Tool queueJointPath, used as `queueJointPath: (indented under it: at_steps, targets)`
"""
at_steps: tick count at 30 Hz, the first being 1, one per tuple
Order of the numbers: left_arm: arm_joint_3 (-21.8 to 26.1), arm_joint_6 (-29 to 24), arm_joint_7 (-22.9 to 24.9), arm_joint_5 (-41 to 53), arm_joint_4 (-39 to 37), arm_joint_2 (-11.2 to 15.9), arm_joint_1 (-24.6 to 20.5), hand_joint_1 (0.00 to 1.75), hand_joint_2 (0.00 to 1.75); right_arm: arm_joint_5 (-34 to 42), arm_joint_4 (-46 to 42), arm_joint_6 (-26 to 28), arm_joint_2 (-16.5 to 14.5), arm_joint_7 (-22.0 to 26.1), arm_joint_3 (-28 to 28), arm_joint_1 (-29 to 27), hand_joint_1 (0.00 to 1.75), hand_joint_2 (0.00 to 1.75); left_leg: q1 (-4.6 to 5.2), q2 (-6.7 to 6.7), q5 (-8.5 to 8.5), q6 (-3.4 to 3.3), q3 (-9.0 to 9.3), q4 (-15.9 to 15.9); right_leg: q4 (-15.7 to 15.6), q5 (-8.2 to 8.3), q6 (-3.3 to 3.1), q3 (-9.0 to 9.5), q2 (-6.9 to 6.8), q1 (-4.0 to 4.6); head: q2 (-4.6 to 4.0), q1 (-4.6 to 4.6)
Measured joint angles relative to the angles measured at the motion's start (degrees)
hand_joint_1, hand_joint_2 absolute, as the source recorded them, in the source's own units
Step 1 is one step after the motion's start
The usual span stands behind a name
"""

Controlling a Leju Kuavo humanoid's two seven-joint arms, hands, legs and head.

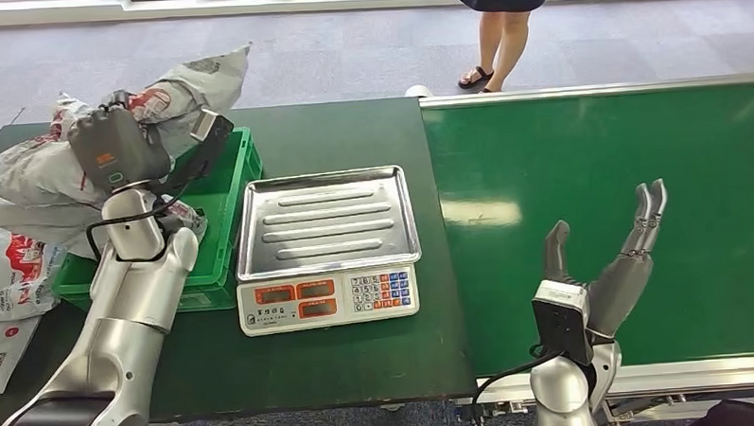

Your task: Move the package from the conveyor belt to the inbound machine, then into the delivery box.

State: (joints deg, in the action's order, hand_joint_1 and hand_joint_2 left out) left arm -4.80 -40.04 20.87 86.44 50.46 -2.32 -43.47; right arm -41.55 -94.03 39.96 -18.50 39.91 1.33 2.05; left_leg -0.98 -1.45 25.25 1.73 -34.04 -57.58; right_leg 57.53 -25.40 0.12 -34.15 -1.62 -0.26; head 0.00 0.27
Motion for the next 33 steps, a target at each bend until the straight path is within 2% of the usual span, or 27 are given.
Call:
queueJointPath:
  at_steps: [2, 3, 5, 6, 7, 11, 13, 15, 18, 20, 23, 26, 28, 29, 30, 32, 33]
  targets:
    - [-4.21, -0.07, -1.96, 0.01, -2.73, 1.47, -0.6, 1.75, 1.75, 0.0, 0.0, 0.01, 0.01, 0.0, 0.0, -0.01, 0.0, 1.75, 0.01, -0.05, 0.0, 0.01, -0.02, 0.0, 0.01, 0.01, 0.0, -0.02, 0.05, -0.01, 0.0, 0.01]
    - [-5.81, -0.09, -4.4, 0.01, -3.89, 2.07, -0.9, 1.57, 1.75, 0.0, 0.0, 0.01, 0.01, 0.0, 0.0, -0.01, 0.0, 1.75, 0.02, -0.07, 0.0, 0.01, -0.02, 0.0, 0.0, 0.01, 0.0, -0.04, 0.08, -0.02, 0.0, 0.0]
    - [-8.4, 0.01, -7.28, 0.01, -6.68, 2.93, -1.81, 0.72, 1.75, -0.01, 0.0, 0.02, 0.0, 0.0, 0.01, -0.03, 0.0, 1.75, 0.03, -0.09, 0.01, 0.02, -0.03, 0.0, 0.0, 0.01, 0.0, -0.07, 0.1, -0.03, 0.0, 0.0]
    - [-9.48, 0.8, -7.19, 0.01, -8.98, 3.08, -2.55, 0.28, 1.75, -0.08, -0.01, 0.02, 0.0, 0.0, 0.02, -0.03, 0.0, 1.75, 0.03, -0.07, 0.01, 0.02, -0.04, 0.0, 0.0, 0.01, 0.0, -0.08, 0.09, -0.03, 0.0, 0.01]
    - [-10.41, 2.42, -6.73, 0.01, -11.81, 3.13, -3.43, 0.02, 1.75, -0.19, -0.01, 0.02, 0.0, 0.01, 0.02, -0.03, 0.0, 1.75, 0.03, -0.06, 0.01, 0.02, -0.04, 0.0, 0.0, 0.01, 0.0, -0.07, 0.07, -0.03, 0.0, 0.01]
    - [-12.43, 16.55, -4.6, -0.76, -22.61, 3.13, -5.25, 0.0, 1.75, -0.85, -0.22, 0.02, -0.01, 0.07, -0.02, -0.35, 0.0, 1.75, 0.01, -0.18, 0.01, 0.03, -0.03, 0.01, 0.01, 0.02, -0.01, -0.09, 0.17, -0.04, 0.0, 0.0]
    - [-12.37, 22.81, -5.34, -2.48, -25.95, 3.11, -5.19, 0.0, 0.87, -1.08, -0.37, 0.01, -0.01, 0.07, -0.05, -0.64, 0.0, 1.75, -0.01, -0.18, 0.01, 0.03, -0.04, 0.01, 0.01, 0.02, -0.02, -0.1, 0.17, -0.04, 0.0, 0.0]
    - [-11.92, 25.78, -6.6, -4.7, -28.04, 3.11, -5.15, 0.0, 0.0, -1.11, -0.49, 0.01, 0.0, 0.07, -0.07, -0.82, 0.0, 1.75, -0.01, -0.11, 0.01, 0.03, -0.04, 0.02, 0.02, 0.01, -0.03, -0.07, 0.1, -0.04, 0.0, 0.0]
    - [-10.65, 27.11, -7.99, -7.19, -30.19, 3.13, -5.02, 0.0, 0.0, -1.02, -0.67, 0.01, 0.01, 0.0, -0.07, -1.07, 0.0, 1.75, -0.01, -0.03, 0.01, 0.03, -0.04, 0.02, 0.02, -0.01, -0.03, -0.03, 0.02, -0.03, 0.0, 0.0]
    - [-9.48, 25.9, -8.96, -8.99, -30.99, 3.13, -4.83, 0.0, 0.0, -1.27, -0.7, 0.01, 0.0, -0.55, -0.09, -1.19, 0.0, 1.75, -0.01, -0.02, 0.0, 0.03, -0.04, 0.02, 0.02, -0.01, -0.03, -0.03, 0.02, -0.02, 0.0, 0.0]
    - [-6.06, 18.89, -12.76, -14.65, -31.4, 2.89, -4.25, 0.0, 0.0, -2.47, -0.66, -0.01, 0.0, -2.63, -0.24, -1.29, 0.0, 1.75, 0.02, 0.1, -0.1, -0.04, -0.11, 0.01, 0.02, 0.0, -0.02, -0.06, -0.14, -0.02, 0.0, 0.0]
    - [-0.84, 9.46, -19.45, -22.08, -30.99, 2.02, -3.83, 0.0, 0.0, -3.27, -0.48, -0.03, 0.01, -4.14, -0.37, -1.28, 0.0, 1.75, 0.03, 0.36, -0.25, -0.22, -0.33, 0.0, 0.01, 0.01, 0.0, -0.11, -0.55, -0.03, 0.0, 0.01]
    - [2.45, 5.67, -24.34, -26.66, -29.79, 0.76, -3.47, 0.0, 0.0, -3.37, -0.2, -0.04, 0.01, -4.51, -0.44, -1.22, 0.0, 1.75, 0.05, 0.44, -0.28, -0.26, -0.41, -0.02, 0.0, 0.04, 0.05, -0.13, -0.7, -0.06, 0.0, 0.01]
    - [4.53, 4.23, -28.59, -30.66, -28.15, -0.29, -3.08, 0.0, 0.0, -3.2, 0.15, -0.04, 0.01, -4.59, -0.45, -1.17, 0.0, 1.75, 0.06, 0.42, -0.28, -0.26, -0.46, -0.05, 0.0, 0.07, 0.09, -0.16, -0.68, -0.06, 0.0, 0.01]
    - [7.14, 3.06, -35.15, -36.33, -25.93, -1.62, -2.7, 0.0, 0.0, -2.75, 0.66, -0.04, 0.01, -4.56, -0.46, -1.11, 0.0, 1.75, 0.08, 0.4, -0.27, -0.26, -0.53, -0.09, 0.0, 0.11, 0.13, -0.22, -0.63, -0.06, 0.0, 0.01]
    - [12.3, 2.84, -51.08, -48.62, -20.12, -4.67, -1.95, 0.0, 0.0, -0.42, 2.12, -0.05, 0.01, -4.0, -0.51, -0.94, 0.0, 1.75, 0.09, 0.34, -0.26, -0.28, -0.65, -0.14, 0.0, 0.16, 0.19, -0.29, -0.54, -0.08, 0.0, 0.03]
    - [13.81, 3.82, -57.4, -53.5, -17.02, -6.01, -1.48, 0.0, 0.0, 1.59, 3.01, -0.11, 0.01, -3.5, -0.61, -0.83, 0.0, 1.75, 0.12, 0.3, -0.24, -0.3, -0.65, -0.15, 0.0, 0.17, 0.21, -0.31, -0.5, -0.11, 0.0, 0.02]
